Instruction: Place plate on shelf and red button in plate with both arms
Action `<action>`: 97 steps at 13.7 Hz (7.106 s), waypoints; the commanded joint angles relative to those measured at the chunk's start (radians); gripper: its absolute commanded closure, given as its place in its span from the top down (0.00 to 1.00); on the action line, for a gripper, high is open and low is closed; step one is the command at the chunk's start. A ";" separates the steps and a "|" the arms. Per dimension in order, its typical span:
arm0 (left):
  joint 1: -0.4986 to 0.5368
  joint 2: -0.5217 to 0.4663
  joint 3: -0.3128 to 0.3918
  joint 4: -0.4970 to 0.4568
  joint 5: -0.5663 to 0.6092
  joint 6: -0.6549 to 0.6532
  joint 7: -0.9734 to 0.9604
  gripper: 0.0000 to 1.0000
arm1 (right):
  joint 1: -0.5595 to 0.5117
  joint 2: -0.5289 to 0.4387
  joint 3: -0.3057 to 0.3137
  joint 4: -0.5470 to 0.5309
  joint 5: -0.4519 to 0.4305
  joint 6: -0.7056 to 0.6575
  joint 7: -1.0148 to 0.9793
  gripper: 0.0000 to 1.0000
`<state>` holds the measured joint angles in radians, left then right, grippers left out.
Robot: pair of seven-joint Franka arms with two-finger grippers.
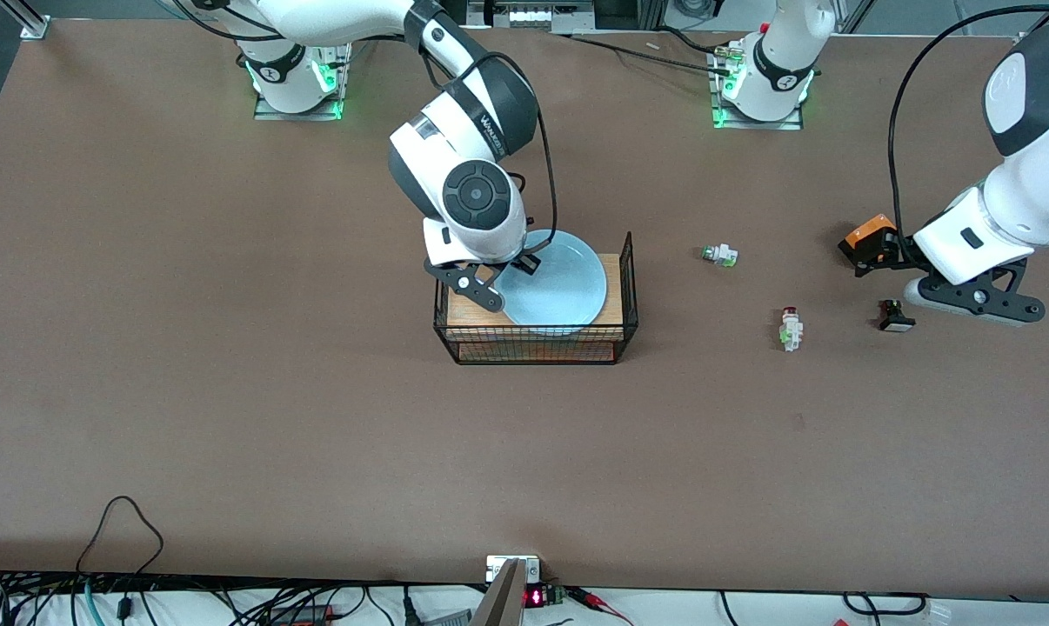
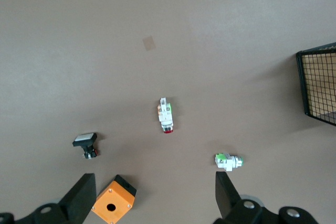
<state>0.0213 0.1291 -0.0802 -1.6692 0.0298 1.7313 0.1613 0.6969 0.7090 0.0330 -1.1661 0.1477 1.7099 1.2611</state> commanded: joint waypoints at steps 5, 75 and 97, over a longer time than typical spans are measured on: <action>0.008 0.046 0.002 0.036 0.004 -0.056 0.006 1.00 | 0.003 0.023 -0.011 0.006 -0.023 0.039 0.027 0.24; -0.293 0.497 -0.389 0.295 -0.071 0.286 -0.964 1.00 | -0.608 -0.548 -0.082 -0.227 -0.142 -0.234 -1.051 1.00; -0.075 -0.169 0.011 -0.127 -0.051 -0.029 -0.132 1.00 | -0.603 -0.546 -0.076 -0.227 -0.163 -0.227 -1.049 1.00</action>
<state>-0.0304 0.0422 -0.0916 -1.6928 -0.0063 1.6381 0.0084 0.0955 0.1506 -0.0494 -1.4186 -0.0044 1.4878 0.1990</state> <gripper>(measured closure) 0.000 0.000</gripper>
